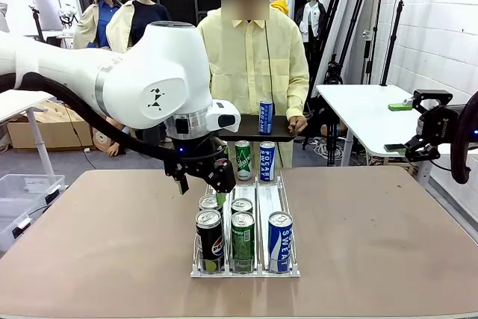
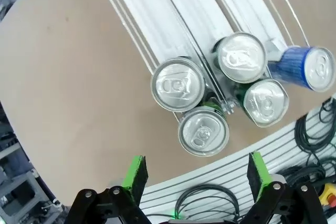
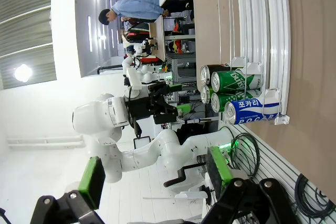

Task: Retrieve and hand over the desired beverage to the person.
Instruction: Pick up another can of the same type that the person held from the Automatic Can Dispenser.

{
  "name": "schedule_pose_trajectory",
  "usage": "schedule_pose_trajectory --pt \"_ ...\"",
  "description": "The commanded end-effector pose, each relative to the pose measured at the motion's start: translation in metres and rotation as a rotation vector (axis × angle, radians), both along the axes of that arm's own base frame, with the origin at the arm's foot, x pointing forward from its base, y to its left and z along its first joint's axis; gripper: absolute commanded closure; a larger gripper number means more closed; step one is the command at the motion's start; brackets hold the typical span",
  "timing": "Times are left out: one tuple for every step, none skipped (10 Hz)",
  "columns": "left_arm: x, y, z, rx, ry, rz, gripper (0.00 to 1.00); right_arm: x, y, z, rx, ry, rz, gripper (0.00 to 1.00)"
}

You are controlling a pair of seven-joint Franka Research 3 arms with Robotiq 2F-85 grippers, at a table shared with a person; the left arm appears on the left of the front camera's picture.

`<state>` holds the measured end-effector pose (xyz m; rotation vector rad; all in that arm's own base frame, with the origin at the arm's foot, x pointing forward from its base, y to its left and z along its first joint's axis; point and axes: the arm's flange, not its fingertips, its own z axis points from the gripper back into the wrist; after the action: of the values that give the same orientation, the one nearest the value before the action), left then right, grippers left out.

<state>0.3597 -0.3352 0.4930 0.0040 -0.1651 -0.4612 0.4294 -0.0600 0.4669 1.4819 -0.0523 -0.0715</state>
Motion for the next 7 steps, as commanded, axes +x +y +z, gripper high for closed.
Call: schedule_pose_trajectory --pt "0.0032 -0.0064 -0.0034 0.007 -0.007 0.087 0.0 0.0 0.0008 0.0004 -0.011 0.001 -0.006 0.0" --pt "0.0044 -0.006 -0.0056 -0.005 -0.006 0.102 0.0 0.0 0.0008 0.0004 -0.011 0.001 -0.006 0.0" --pt "0.0044 -0.0061 -0.0057 -0.019 0.007 0.11 0.0 0.0 0.0008 0.0004 -0.011 0.001 -0.006 0.0" --pt "0.0045 -0.0062 -0.0059 -0.024 0.013 0.115 0.0 0.0 0.0008 0.0004 -0.011 0.001 -0.006 0.0" --pt "0.0047 -0.0056 -0.0071 -0.021 0.017 0.115 0.0 0.0 0.0008 0.0004 -0.011 0.001 -0.006 0.0" --pt "0.0062 -0.005 -0.0085 -0.025 0.027 0.12 0.0 0.0 0.0008 0.0004 -0.011 0.001 -0.006 0.0" --pt "0.0074 -0.0044 -0.0102 -0.027 0.035 0.124 0.0 0.0 0.0008 0.0004 -0.011 0.001 -0.006 0.0"
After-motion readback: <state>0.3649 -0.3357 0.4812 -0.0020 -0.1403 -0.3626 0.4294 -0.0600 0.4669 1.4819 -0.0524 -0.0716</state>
